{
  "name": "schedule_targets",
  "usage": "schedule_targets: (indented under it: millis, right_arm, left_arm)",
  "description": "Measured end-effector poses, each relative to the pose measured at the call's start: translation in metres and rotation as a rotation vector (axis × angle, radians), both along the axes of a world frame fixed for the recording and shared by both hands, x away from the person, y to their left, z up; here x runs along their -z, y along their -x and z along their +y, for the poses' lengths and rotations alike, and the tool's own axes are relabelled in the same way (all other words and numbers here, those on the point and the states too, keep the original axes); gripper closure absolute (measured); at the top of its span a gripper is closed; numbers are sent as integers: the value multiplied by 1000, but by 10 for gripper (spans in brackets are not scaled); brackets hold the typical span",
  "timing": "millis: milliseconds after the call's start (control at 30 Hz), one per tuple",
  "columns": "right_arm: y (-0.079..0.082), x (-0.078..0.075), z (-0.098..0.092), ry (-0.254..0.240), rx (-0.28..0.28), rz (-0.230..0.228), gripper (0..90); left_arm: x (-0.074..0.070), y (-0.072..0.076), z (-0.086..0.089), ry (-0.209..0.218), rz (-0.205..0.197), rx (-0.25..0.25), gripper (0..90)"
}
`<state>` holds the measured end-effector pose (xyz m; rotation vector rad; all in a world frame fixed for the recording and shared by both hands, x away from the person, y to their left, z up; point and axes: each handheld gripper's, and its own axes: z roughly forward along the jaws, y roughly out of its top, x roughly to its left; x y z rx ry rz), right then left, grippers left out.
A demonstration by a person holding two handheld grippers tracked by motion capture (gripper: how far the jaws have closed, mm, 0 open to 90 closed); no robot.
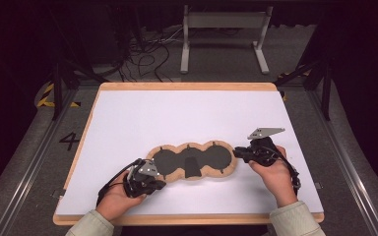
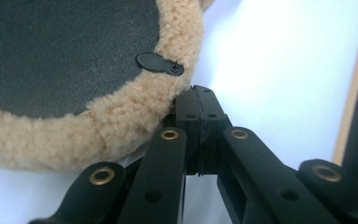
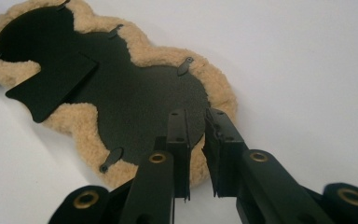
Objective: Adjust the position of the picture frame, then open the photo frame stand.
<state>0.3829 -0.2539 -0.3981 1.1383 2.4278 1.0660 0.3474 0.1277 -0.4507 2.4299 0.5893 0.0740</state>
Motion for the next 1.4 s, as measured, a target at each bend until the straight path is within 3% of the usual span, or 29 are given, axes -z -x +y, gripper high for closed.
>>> schedule_targets:
  millis: [167,200,300,367,467,600,700,767,800,900,1100,1233,1300,1400]
  right_arm:
    - [7,1,-1,6,2,-4,805]
    - [8,1,0,11,-1,-3,805]
    - [11,3,2,15,-3,1,806]
    - [12,3,4,20,-12,-3,806]
    - [13,3,7,20,-20,-7,806]
    - [16,3,15,29,-44,-9,805]
    - [18,2,20,31,-63,-15,804]
    - [20,1,23,34,-77,-20,803]
    - [21,0,25,33,-80,-21,803]
    - [23,-1,29,35,-98,-25,800]
    - [27,-2,41,37,-138,-32,799]
    - [30,-1,47,36,-164,-33,798]
    - [32,0,50,34,-174,-33,799]
    - [37,1,54,24,-189,-61,821]
  left_arm:
    - [0,-11,1,9,7,-37,900]
    - [0,-11,1,10,24,-41,900]
    - [-1,-13,1,11,8,-27,900]
    - [-3,-12,3,31,52,-21,884]
    - [-4,-15,6,56,85,-7,836]
    - [-7,-13,8,85,81,8,767]
    - [-16,-13,13,159,21,23,716]
    - [-22,-10,18,202,-5,-8,686]
    - [-24,-9,21,230,1,-25,670]
    - [-28,-9,30,286,-70,-71,623]
    - [-31,-8,40,323,-169,-193,561]
    - [-31,-10,44,338,-192,-265,509]
    - [-30,-13,46,345,-175,-315,478]
    - [-29,-15,47,337,-177,-344,461]
